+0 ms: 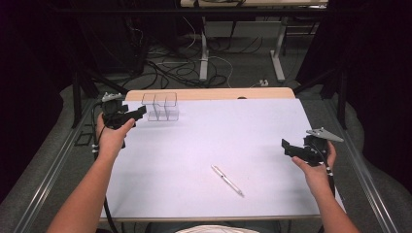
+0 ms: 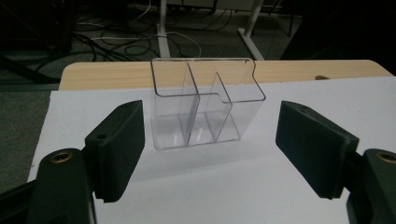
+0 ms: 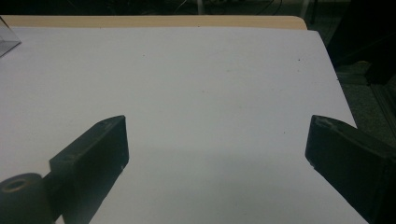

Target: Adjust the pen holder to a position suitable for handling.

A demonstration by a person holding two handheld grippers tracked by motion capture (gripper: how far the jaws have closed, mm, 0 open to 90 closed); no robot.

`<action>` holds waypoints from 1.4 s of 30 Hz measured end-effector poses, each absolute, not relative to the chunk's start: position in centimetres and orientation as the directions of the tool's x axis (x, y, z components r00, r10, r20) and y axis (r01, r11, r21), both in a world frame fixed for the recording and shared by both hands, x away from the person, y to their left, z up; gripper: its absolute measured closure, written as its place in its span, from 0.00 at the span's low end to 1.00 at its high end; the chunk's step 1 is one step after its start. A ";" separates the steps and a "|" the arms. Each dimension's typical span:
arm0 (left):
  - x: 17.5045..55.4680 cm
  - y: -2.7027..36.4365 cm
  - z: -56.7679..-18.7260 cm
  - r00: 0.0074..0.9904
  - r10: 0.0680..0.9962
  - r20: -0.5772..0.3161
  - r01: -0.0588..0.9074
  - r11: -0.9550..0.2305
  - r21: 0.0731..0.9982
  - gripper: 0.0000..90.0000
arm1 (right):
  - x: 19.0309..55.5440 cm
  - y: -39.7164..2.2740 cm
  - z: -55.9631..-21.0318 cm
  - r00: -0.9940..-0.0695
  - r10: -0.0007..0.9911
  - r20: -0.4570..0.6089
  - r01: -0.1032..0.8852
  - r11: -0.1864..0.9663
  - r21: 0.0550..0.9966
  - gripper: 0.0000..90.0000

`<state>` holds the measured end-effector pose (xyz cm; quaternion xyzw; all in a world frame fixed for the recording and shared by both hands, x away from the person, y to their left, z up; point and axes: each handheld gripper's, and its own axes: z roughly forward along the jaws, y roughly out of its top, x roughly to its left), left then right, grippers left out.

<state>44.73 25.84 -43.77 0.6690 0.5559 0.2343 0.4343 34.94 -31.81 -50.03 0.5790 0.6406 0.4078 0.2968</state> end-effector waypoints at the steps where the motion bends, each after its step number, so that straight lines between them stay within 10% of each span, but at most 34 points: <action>1: 44.9 25.7 -43.6 0.274 0.948 -0.161 0.541 -0.013 0.841 0.28 | 34.9 -31.8 -50.0 -0.153 0.984 0.092 0.500 -0.003 0.866 0.07; 42: 51.9 25.1 -41.9 0.198 0.980 -0.031 0.573 -0.090 0.815 0.43 | 35.1 -31.2 -50.6 -0.178 0.980 0.083 0.519 0.022 0.855 0.10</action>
